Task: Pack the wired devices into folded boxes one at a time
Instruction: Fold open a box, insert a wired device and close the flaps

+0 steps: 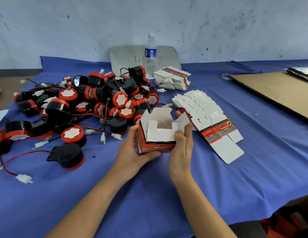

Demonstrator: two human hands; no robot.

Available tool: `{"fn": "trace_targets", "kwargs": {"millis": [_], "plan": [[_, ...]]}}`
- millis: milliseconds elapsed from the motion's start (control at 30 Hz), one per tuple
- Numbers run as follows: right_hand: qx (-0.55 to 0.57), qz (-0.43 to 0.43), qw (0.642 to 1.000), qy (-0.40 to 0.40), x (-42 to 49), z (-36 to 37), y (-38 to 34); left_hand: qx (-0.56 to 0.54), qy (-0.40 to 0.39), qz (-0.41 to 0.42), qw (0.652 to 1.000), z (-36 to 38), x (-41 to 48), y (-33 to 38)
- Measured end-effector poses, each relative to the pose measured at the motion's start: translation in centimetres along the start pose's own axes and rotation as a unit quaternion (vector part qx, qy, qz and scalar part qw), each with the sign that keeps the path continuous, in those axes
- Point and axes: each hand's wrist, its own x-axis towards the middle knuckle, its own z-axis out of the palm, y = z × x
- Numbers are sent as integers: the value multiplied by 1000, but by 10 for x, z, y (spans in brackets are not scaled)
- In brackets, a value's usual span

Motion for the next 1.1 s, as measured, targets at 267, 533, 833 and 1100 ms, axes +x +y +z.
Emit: {"fn": "trace_targets", "kwargs": {"millis": [267,533,833,1100], "plan": [[-132,-120,983,-41,-3,1,-3,-60,120,129,982,-7,1,32],[-182,-166,968,-54,-6,0,-1,-19,119,115,986,-7,-7,28],[-174,-149,972,-42,-8,3,-1,-60,126,68,988,-6,-7,28],[-198,-199,958,-54,-5,1,5,-7,152,61,986,-4,-4,21]]}}
